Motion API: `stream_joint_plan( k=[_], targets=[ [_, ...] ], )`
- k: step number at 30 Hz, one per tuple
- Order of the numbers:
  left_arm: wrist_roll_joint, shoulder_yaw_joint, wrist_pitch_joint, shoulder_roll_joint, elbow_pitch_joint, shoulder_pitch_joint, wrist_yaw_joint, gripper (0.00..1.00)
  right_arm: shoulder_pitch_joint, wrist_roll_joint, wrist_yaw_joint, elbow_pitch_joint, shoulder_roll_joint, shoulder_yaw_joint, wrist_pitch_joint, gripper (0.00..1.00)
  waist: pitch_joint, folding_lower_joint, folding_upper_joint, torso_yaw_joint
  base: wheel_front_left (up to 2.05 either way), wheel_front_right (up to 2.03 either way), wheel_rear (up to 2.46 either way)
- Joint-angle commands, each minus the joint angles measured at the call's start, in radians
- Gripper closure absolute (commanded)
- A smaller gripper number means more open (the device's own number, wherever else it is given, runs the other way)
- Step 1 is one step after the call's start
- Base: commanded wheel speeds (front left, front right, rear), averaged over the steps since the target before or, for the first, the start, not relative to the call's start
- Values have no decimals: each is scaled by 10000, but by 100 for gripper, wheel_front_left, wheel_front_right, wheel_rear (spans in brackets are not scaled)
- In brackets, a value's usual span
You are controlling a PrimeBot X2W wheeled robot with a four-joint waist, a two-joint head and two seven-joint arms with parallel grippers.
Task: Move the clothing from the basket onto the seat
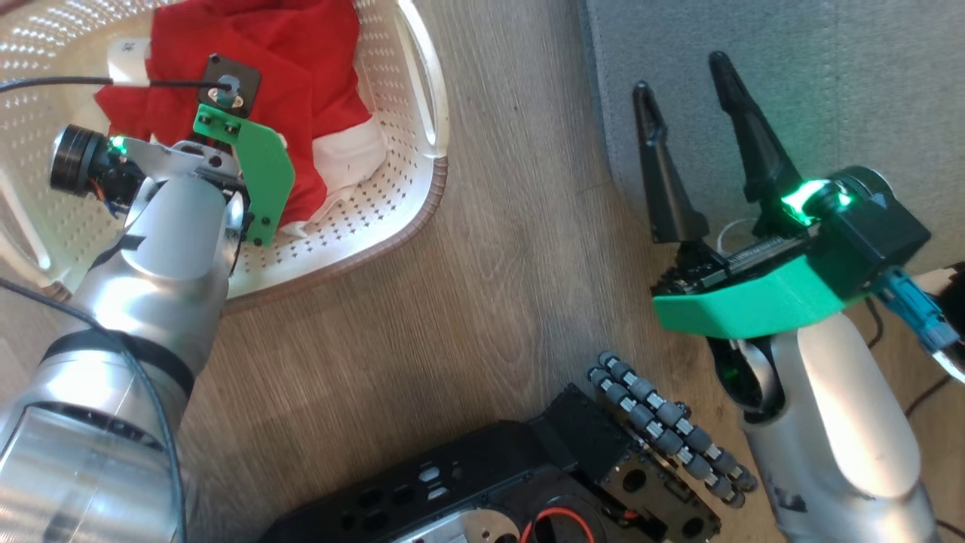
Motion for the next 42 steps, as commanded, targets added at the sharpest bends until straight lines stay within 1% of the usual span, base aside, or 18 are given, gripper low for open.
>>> stream_joint_plan(
  k=[1,6,7,14,17,20,21,22,26,30,34,35,39,42],
  targets=[
    [-121,203,-231,73,-124,136,-20,100,168,-78,-2,-246,8,259,-63,0,-184,0,0,-12,0,0,0],
    [-237,198,-744,123,-123,433,-64,100,-164,-96,-2,-139,-36,415,-63,0,-852,0,0,-29,0,0,0],
    [-286,206,-846,71,-123,564,-93,100,-176,-120,-2,-97,-82,398,-63,0,-1067,0,0,42,0,0,0],
    [-660,292,-2434,-403,-131,1377,-150,100,175,-321,-2,188,-495,293,-63,0,-2881,0,0,727,0,0,0],
    [-1017,506,-3039,-529,-274,1770,-159,100,417,-367,-2,342,-671,259,-63,0,-3708,0,0,1061,0,0,0],
    [-1190,538,-3328,-587,-566,2197,-226,100,686,-207,-2,500,-777,275,-63,0,-4521,0,0,1336,0,0,0],
    [-1297,571,-3395,-606,-933,2470,-286,100,842,-284,-2,588,-888,249,-63,0,-4992,0,0,1519,0,0,0],
    [-1295,589,-3404,-611,-1297,2581,-268,100,930,-264,-2,617,-884,208,-63,0,-5218,0,0,1605,0,0,0],
    [-1097,835,-3412,-607,-3075,3300,-16,100,1258,-330,-2,699,-913,145,-63,0,-6035,0,0,1905,0,0,0],
    [-784,1321,-3414,-454,-4844,4172,156,100,1587,-399,-2,796,-881,111,-63,0,-6829,0,0,2093,0,0,0],
    [-435,1979,-3414,-310,-6712,4980,168,100,1948,-453,-2,917,-837,82,-63,0,-7580,0,0,2230,0,0,0],
    [-435,1979,-3414,-310,-6712,4980,168,100,1948,-453,-2,917,-837,82,-63,0,-7580,0,0,2230,0,0,0],
    [62,2638,-3415,-209,-8833,5712,3,100,2279,-511,-2,1010,-802,67,-63,0,-8201,0,0,2348,0,0,0],
    [268,3148,-3415,-228,-9948,6190,-120,100,2541,-553,-2,1072,-781,54,-63,0,-8623,0,0,2442,0,0,0]
  ],
)
